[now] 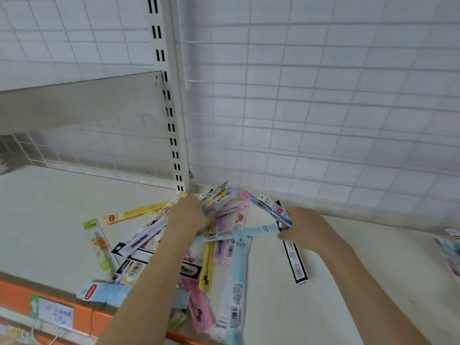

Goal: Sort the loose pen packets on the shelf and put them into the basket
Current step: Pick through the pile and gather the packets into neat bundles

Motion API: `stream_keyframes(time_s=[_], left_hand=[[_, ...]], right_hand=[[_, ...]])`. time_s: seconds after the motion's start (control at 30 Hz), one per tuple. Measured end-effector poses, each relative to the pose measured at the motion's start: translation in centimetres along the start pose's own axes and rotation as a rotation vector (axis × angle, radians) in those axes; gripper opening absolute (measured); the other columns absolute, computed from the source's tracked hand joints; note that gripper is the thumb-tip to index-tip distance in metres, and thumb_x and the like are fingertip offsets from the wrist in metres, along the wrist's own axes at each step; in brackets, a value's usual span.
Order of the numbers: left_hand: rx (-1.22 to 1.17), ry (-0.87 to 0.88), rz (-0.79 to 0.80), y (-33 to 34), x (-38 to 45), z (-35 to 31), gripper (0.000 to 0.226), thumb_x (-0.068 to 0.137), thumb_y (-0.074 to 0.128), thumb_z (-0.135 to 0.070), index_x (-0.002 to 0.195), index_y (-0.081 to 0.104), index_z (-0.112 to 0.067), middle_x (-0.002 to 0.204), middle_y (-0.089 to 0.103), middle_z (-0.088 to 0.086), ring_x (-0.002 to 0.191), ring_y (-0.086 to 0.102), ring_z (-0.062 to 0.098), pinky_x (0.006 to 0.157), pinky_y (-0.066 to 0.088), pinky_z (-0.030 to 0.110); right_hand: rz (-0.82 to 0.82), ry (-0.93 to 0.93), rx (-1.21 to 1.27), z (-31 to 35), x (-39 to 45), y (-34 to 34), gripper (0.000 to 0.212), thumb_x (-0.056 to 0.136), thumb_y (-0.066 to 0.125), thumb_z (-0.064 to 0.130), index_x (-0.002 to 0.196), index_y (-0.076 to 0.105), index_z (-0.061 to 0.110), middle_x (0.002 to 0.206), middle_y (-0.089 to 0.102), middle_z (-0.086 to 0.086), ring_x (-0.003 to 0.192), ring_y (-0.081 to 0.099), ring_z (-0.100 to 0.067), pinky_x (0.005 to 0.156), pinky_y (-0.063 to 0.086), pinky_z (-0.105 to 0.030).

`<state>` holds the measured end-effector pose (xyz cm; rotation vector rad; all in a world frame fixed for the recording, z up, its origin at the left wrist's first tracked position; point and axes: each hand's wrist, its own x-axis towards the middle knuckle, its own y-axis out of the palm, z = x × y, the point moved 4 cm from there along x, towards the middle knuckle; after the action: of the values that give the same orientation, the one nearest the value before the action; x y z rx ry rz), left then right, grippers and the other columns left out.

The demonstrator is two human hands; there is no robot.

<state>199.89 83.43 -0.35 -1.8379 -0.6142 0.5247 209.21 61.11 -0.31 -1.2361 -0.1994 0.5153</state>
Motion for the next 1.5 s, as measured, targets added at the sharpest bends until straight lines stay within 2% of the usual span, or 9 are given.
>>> stream_keyframes(time_s=[0.13, 0.3, 0.53, 0.73, 0.87, 1.0, 1.27, 1.37, 1.5], left_hand=[[0.029, -0.006, -0.036, 0.7, 0.6, 0.2, 0.040, 0.076, 0.066, -0.037, 0.104, 0.056, -0.009, 0.101, 0.064, 0.010, 0.093, 0.062, 0.030, 0.068, 0.045, 0.033], [-0.027, 0.064, 0.052, -0.9, -0.2, -0.2, 0.011, 0.082, 0.054, -0.014, 0.075, 0.048, -0.009, 0.074, 0.051, 0.006, 0.069, 0.051, 0.023, 0.054, 0.038, 0.026], [-0.394, 0.069, 0.105, -3.7, -4.8, 1.3, 0.026, 0.086, 0.045, -0.010, 0.063, 0.033, -0.014, 0.056, 0.035, 0.001, 0.049, 0.032, 0.017, 0.049, 0.027, 0.025], [-0.694, -0.027, -0.018, -3.9, -9.1, 3.2, 0.019, 0.090, 0.049, -0.018, 0.073, 0.046, -0.010, 0.059, 0.038, 0.001, 0.056, 0.034, 0.018, 0.054, 0.028, 0.027], [-0.701, -0.086, -0.082, -4.0, -10.3, 4.3, 0.040, 0.092, 0.050, -0.039, 0.087, 0.061, 0.000, 0.066, 0.047, 0.007, 0.061, 0.043, 0.020, 0.055, 0.033, 0.026], [-0.692, -0.079, -0.150, -4.2, -11.2, 5.0, 0.041, 0.093, 0.050, -0.038, 0.065, 0.040, -0.010, 0.051, 0.035, 0.000, 0.050, 0.033, 0.018, 0.052, 0.027, 0.027], [-0.575, 0.058, -0.153, -4.3, -10.7, 3.8, 0.016, 0.094, 0.040, -0.010, 0.080, 0.047, -0.011, 0.070, 0.053, 0.004, 0.058, 0.044, 0.016, 0.051, 0.030, 0.025], [-0.532, 0.114, -0.116, -4.0, -10.2, 2.0, 0.031, 0.096, 0.042, -0.020, 0.066, 0.036, -0.013, 0.058, 0.038, 0.003, 0.051, 0.034, 0.017, 0.048, 0.025, 0.027], [-0.353, 0.221, -0.065, -2.9, -8.6, -0.9, 0.032, 0.090, 0.055, -0.037, 0.068, 0.044, -0.016, 0.060, 0.045, 0.000, 0.055, 0.045, 0.014, 0.049, 0.031, 0.024]], right_hand=[[-0.011, 0.034, 0.070, -0.4, -0.2, 0.0, 0.026, 0.077, 0.061, 0.019, 0.093, 0.041, 0.017, 0.085, 0.051, 0.000, 0.080, 0.055, -0.025, 0.063, 0.040, -0.032], [-0.041, 0.003, 0.049, 0.3, -0.3, -0.3, 0.012, 0.083, 0.053, 0.024, 0.078, 0.044, 0.018, 0.073, 0.052, 0.003, 0.074, 0.054, -0.023, 0.059, 0.039, -0.030], [-0.045, -0.042, 0.099, 2.0, -1.8, -0.5, 0.027, 0.083, 0.058, 0.047, 0.079, 0.053, 0.020, 0.070, 0.057, 0.004, 0.071, 0.060, -0.021, 0.064, 0.045, -0.030], [0.059, -0.107, 0.257, 3.8, -4.0, 1.0, 0.010, 0.090, 0.052, 0.030, 0.082, 0.053, 0.025, 0.081, 0.065, 0.001, 0.071, 0.069, -0.021, 0.074, 0.055, -0.033], [0.031, -0.140, 0.135, 5.0, -5.0, 2.2, 0.019, 0.087, 0.054, 0.036, 0.081, 0.044, 0.022, 0.086, 0.059, 0.000, 0.081, 0.061, -0.024, 0.068, 0.048, -0.032], [0.134, -0.114, 0.090, 5.7, -6.2, 4.1, 0.048, 0.070, 0.065, 0.064, 0.069, 0.042, 0.022, 0.068, 0.051, 0.006, 0.060, 0.050, -0.013, 0.051, 0.036, -0.026], [0.153, -0.038, 0.160, 3.8, -6.7, 4.1, 0.016, 0.079, 0.057, 0.028, 0.070, 0.049, 0.017, 0.069, 0.052, 0.000, 0.064, 0.051, -0.020, 0.052, 0.033, -0.026], [0.082, -0.012, 0.211, 2.2, -7.2, 2.9, 0.028, 0.083, 0.054, 0.025, 0.060, 0.038, 0.019, 0.060, 0.044, 0.003, 0.053, 0.042, -0.015, 0.047, 0.028, -0.025], [-0.036, 0.044, 0.318, -0.2, -8.0, 1.5, 0.020, 0.085, 0.052, 0.024, 0.068, 0.042, 0.020, 0.065, 0.052, 0.003, 0.057, 0.050, -0.015, 0.053, 0.038, -0.027]])
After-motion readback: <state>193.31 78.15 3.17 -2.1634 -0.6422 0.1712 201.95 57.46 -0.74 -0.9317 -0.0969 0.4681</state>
